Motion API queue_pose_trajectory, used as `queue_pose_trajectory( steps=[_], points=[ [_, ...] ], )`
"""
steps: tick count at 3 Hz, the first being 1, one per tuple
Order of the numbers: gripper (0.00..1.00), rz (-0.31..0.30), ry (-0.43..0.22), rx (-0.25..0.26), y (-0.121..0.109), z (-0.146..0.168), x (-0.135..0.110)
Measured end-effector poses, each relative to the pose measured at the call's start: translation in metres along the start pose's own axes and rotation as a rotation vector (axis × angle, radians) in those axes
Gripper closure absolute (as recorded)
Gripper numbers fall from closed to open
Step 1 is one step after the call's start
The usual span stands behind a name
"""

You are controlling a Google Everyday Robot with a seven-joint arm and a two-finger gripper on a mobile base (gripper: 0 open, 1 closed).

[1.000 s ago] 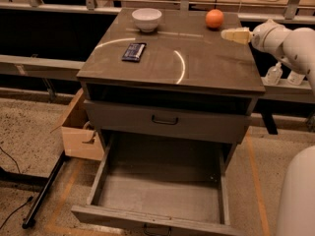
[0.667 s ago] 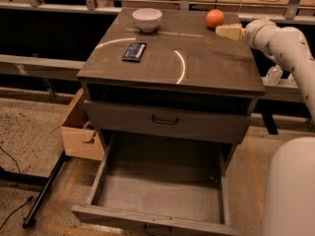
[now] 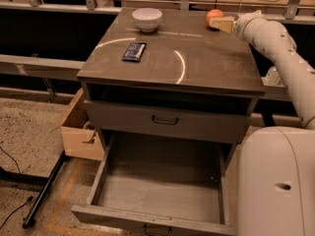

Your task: Place orange into middle drawer

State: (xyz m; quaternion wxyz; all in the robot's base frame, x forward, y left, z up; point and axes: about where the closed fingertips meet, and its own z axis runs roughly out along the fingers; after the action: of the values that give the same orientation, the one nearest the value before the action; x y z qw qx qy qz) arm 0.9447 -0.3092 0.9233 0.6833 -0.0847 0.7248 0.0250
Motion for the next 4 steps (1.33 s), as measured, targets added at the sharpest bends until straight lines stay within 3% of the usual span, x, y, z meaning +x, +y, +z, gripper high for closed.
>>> queue_pose_trajectory(
  steps=[1, 4],
  points=[
    [0.00, 0.022, 0.005, 0.006, -0.001, 0.011, 0.002],
    [0.00, -0.019, 0.002, -0.047, 0.023, 0.044, 0.015]
  ],
)
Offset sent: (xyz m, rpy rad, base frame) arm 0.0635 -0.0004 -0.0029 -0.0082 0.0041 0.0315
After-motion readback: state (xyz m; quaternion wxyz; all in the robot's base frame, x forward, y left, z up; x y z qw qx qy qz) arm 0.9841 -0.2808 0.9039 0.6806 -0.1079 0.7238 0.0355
